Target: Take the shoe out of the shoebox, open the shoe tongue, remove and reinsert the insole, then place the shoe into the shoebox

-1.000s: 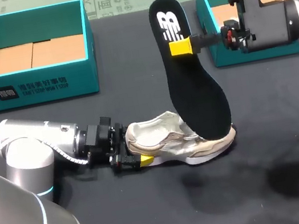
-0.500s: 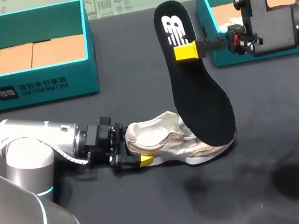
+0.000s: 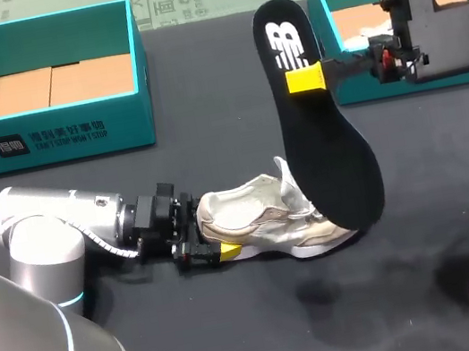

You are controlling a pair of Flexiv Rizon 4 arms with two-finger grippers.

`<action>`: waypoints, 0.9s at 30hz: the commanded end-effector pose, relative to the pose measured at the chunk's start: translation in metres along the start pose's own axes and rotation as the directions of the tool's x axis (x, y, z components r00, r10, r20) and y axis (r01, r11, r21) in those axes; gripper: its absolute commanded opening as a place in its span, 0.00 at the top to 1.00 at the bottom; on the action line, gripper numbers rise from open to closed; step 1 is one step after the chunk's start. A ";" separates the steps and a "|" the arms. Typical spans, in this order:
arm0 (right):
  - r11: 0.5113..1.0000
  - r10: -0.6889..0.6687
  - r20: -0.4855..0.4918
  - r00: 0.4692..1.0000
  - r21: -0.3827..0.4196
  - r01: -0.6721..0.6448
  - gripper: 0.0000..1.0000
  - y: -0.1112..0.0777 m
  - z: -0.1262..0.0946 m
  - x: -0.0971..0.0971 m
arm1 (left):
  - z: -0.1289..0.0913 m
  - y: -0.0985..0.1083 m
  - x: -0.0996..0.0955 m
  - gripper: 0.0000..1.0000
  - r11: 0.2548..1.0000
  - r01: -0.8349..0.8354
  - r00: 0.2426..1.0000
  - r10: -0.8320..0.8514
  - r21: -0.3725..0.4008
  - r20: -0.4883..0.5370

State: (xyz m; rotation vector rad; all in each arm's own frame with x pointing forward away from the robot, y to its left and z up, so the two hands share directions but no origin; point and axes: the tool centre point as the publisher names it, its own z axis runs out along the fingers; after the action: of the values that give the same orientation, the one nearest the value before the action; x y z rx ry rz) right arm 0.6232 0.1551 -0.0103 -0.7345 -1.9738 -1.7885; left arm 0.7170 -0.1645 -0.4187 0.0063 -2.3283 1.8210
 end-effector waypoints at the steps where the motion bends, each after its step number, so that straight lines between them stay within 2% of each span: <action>1: 1.000 0.000 0.002 1.000 -0.005 0.000 1.00 -0.003 0.000 0.001 | 0.000 0.004 -0.001 1.00 1.000 0.001 1.000 -0.001 -0.001 0.000; 4: 1.000 0.000 0.002 1.000 -0.005 0.000 1.00 -0.003 0.000 0.001 | -0.001 0.003 -0.002 1.00 1.000 -0.005 1.000 0.005 -0.009 0.001; 5: 1.000 0.000 0.002 1.000 -0.005 0.000 1.00 -0.003 0.000 0.001 | -0.002 0.003 -0.002 0.96 1.000 -0.009 1.000 0.009 -0.010 0.006; 6: 1.000 0.000 0.002 1.000 -0.005 0.000 1.00 -0.003 0.000 0.001 | -0.004 0.003 -0.004 0.80 1.000 -0.006 1.000 0.006 -0.009 0.007; 7: 1.000 0.000 0.002 1.000 -0.005 0.000 1.00 -0.003 0.000 0.001 | -0.006 0.003 -0.004 0.51 1.000 -0.005 1.000 0.006 -0.009 0.009; 8: 1.000 0.000 0.002 1.000 -0.005 0.000 1.00 -0.003 0.000 0.001 | -0.008 0.003 -0.004 0.08 1.000 -0.009 1.000 0.009 -0.011 0.014; 9: 1.000 0.000 0.002 1.000 -0.005 0.000 1.00 -0.003 0.000 0.001 | -0.010 0.002 -0.004 0.00 1.000 -0.013 1.000 0.014 -0.013 0.013; 16: 1.000 0.000 0.002 1.000 -0.005 0.000 1.00 -0.003 0.000 0.001 | -0.020 0.000 0.000 0.00 0.998 -0.048 0.999 0.049 -0.041 0.017; 19: 1.000 0.000 0.002 1.000 -0.005 0.000 1.00 -0.003 0.000 0.001 | -0.022 -0.001 0.001 0.00 0.995 -0.057 0.998 0.059 -0.078 0.026; 24: 1.000 0.000 0.002 1.000 -0.005 0.000 1.00 -0.003 0.000 0.001 | -0.027 -0.003 0.003 0.00 0.982 -0.066 0.997 0.071 -0.175 0.023; 27: 1.000 0.000 0.002 1.000 -0.005 0.000 1.00 -0.003 0.000 0.001 | -0.031 -0.002 0.006 0.00 0.959 -0.087 0.995 0.098 -0.269 0.028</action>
State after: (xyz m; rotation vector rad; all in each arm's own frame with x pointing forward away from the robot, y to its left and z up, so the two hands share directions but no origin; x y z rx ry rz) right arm 0.6205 0.1539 -0.0115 -0.7368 -1.9722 -1.7938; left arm 0.7221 -0.1374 -0.4194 -0.1022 -2.5478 1.6548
